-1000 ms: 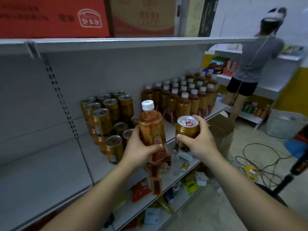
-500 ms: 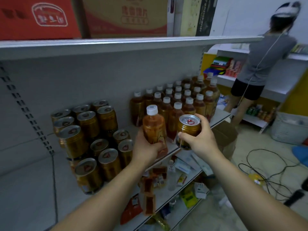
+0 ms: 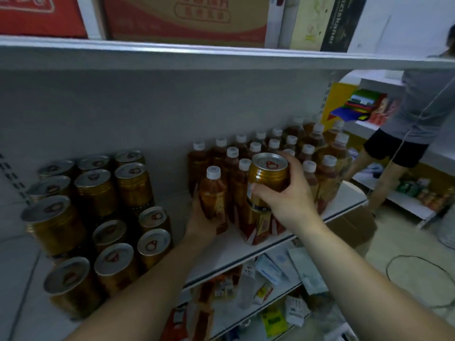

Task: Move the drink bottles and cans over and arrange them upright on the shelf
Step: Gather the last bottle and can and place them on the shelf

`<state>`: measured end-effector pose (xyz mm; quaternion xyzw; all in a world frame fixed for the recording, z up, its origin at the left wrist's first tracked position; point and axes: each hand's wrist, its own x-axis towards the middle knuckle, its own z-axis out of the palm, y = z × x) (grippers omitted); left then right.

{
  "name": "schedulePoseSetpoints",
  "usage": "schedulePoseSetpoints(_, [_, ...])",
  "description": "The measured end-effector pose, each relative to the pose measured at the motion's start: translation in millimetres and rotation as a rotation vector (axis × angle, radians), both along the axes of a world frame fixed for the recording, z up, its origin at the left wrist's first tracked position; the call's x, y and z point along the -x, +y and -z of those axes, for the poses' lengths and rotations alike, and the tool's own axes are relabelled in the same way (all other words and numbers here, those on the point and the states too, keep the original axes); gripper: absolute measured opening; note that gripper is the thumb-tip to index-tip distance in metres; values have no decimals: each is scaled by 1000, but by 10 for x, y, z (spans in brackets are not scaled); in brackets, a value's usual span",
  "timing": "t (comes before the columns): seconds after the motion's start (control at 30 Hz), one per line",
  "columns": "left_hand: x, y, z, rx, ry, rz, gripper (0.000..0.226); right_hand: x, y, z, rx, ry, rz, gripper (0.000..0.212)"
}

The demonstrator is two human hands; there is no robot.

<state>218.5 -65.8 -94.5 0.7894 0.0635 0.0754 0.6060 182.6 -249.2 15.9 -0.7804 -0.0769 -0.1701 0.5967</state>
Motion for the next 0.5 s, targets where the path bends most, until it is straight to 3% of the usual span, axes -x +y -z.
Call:
schedulePoseSetpoints(0.13, [-146,-21,-52,-10,17,17,88,-72,-100,6,7,-3,-104,71])
schedulePoseSetpoints(0.23, [-80,6,-120,-85,56,-6,67,-85,-165,22,16,-16,-177,74])
schedulePoseSetpoints(0.37, [315,2,-312,16,-46,-115,69,0,-156,26,12,-48,-225,75])
schedulePoseSetpoints(0.5, [703,70,-422,-102,-98,32,70,100,24,90,-6,-17,-308,69])
